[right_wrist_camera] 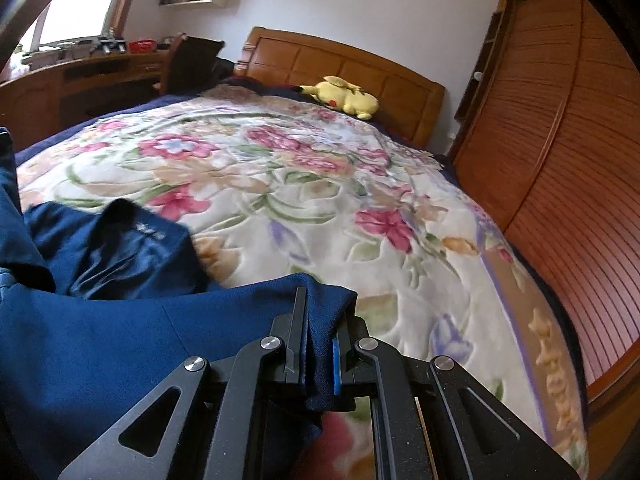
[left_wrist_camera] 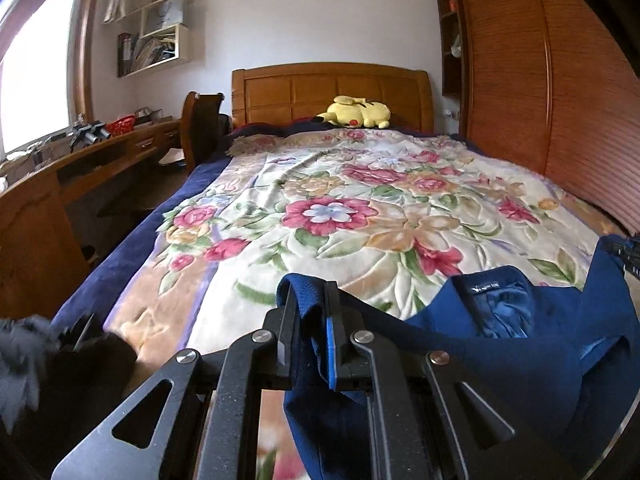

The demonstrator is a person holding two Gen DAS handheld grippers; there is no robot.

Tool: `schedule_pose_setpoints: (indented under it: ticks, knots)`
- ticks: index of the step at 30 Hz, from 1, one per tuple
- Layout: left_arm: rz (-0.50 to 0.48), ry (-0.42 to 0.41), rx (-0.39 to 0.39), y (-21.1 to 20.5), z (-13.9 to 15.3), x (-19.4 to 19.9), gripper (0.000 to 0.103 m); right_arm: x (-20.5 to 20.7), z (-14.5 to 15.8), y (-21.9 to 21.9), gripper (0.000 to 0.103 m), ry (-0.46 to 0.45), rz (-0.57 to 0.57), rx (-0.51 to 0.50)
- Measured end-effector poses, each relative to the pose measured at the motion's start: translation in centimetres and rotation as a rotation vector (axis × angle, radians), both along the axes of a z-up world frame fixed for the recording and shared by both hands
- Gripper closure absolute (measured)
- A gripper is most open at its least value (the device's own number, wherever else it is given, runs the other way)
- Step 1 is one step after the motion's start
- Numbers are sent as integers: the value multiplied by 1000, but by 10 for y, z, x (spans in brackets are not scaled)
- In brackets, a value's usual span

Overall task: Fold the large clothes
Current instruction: 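Lay the folded hem onto the collar and open both tools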

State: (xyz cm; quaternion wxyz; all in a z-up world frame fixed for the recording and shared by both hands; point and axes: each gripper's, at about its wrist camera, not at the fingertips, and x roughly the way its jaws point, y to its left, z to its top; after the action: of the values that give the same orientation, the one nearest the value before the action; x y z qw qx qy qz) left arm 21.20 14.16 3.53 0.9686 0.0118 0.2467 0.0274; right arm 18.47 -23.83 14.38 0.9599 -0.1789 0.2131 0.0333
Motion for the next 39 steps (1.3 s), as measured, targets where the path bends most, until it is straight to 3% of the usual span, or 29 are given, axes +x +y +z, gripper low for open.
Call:
schedule_pose_setpoints:
  ticks: [4,7,8,10,12,15,16,17,23,27,39]
  knots:
    - [-15,22,29,-13,1,13,88,23,-4,-2,95,16,-54,35]
    - [-28,19,26,-15,0,8,71,31,-16,7,95,54,-41,32]
    - [-41,13,25,-17,-1,1,60,33,-17,9,95,60,-39,34]
    - [-72,23,21,-21,-4,-11,52,29,-16,11,93,69,-37,42]
    - [-98,42,24,-28,-9,-20,32,22,-11,10,85,64,-38,47]
    - [-142,47,8,-41,-13,-47,25,11,-3,10,48,46,-40,43]
    - [-156,48,-7,-45,-14,-56,24,6,1,10,39,33,-38,46]
    - [-166,51,-19,-48,-14,-63,24,-2,5,11,38,20,-29,55]
    - [-188,47,-45,-68,-16,-107,24,-38,20,26,37,4,32,68]
    - [-192,16,-14,-80,-15,-137,24,-61,18,46,37,13,131,77]
    - [-219,58,-64,-81,-37,-163,24,-98,-22,120,37,147,409,13]
